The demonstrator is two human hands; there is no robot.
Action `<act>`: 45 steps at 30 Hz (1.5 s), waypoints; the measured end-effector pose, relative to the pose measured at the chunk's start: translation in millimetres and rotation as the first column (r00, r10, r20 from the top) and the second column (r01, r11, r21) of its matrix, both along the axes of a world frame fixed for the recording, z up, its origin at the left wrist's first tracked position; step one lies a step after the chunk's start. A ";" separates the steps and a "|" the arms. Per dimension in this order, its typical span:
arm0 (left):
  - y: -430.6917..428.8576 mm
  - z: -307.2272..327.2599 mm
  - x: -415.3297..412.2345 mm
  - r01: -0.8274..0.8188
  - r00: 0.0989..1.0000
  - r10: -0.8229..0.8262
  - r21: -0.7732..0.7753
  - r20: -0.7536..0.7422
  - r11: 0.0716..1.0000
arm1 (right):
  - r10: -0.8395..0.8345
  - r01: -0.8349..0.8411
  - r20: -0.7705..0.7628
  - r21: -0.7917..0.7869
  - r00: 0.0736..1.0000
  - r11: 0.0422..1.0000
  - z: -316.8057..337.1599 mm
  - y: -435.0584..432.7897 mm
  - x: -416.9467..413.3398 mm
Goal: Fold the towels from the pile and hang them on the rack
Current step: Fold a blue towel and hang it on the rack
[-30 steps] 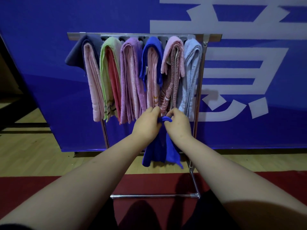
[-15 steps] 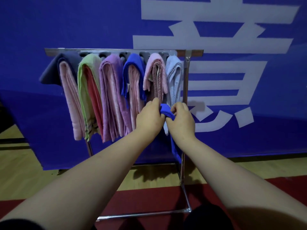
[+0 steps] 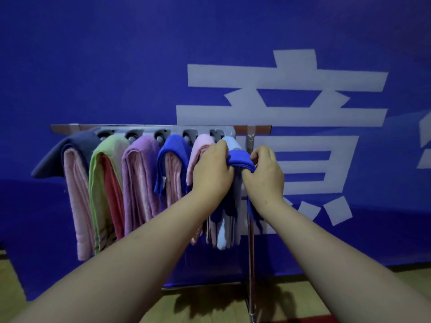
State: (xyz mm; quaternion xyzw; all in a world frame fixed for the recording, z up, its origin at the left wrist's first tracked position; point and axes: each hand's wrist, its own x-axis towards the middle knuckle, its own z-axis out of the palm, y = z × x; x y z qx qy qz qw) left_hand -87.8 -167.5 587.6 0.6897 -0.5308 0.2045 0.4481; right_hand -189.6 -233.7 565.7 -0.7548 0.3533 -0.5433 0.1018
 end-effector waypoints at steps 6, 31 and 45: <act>-32.2 35.0 15.0 -0.026 1.000 0.026 -0.081 -0.005 0.996 | 0.013 -0.014 -0.008 -0.086 1.000 0.996 39.7 -29.4 10.9; -67.6 -9.6 22.7 -0.103 0.972 0.143 0.215 -0.184 0.971 | 0.127 -0.118 -0.113 0.089 0.985 0.989 30.5 -84.1 28.5; -70.8 -39.9 14.8 -0.051 0.886 -0.016 -0.131 -0.464 0.990 | 0.123 -0.110 -0.141 0.095 0.982 0.989 25.8 -84.0 25.4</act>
